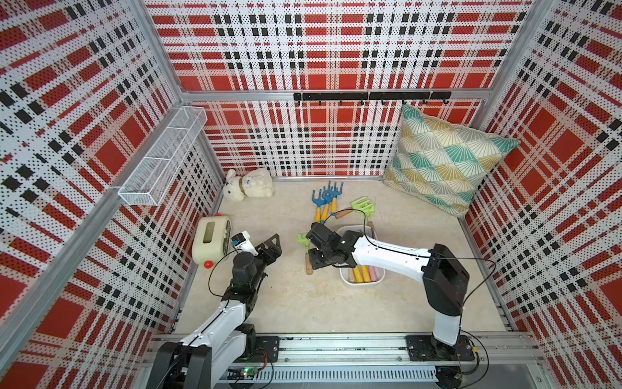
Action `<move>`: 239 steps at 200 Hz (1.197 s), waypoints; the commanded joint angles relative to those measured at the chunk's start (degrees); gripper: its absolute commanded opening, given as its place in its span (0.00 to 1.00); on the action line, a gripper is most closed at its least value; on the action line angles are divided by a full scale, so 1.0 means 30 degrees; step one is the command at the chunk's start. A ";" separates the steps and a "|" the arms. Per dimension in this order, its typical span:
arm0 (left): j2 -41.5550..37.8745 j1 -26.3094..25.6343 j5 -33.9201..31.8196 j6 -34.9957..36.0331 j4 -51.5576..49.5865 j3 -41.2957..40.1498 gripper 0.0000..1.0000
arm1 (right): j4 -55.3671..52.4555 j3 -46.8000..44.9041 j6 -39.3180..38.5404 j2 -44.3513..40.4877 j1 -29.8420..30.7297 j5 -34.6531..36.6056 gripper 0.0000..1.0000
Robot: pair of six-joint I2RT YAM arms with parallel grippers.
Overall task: Put the rake into the storage box
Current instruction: Pick up the rake at the center of the board.
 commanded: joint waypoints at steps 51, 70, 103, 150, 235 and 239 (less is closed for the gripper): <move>-0.1182 0.0183 -0.0006 -0.0106 0.0353 -0.0309 0.88 | -0.2874 0.4693 -0.0586 0.4893 0.0213 0.2810 0.52; -0.1190 0.0175 -0.0174 -0.0076 0.0324 -0.0338 0.88 | -0.3304 0.5536 -0.0733 0.5940 0.0254 0.2968 0.52; -0.1051 0.0167 -0.0173 -0.0021 0.0324 -0.0295 0.88 | -0.3250 0.6044 -0.0887 0.7069 0.0258 0.2757 0.50; -0.0959 0.0183 -0.0175 0.0041 0.0324 -0.0221 0.88 | -0.2740 0.5127 -0.0827 0.6694 0.0258 0.2831 0.35; -0.1702 -0.0014 -0.0431 0.0297 0.0236 -0.0426 0.88 | 0.2970 -0.2602 -0.0267 -0.2153 0.0187 0.2301 0.04; -0.1674 -0.0047 -0.0502 0.0353 0.0236 -0.0426 0.88 | 0.3038 -0.2925 -0.0203 -0.2590 0.0126 0.2310 0.04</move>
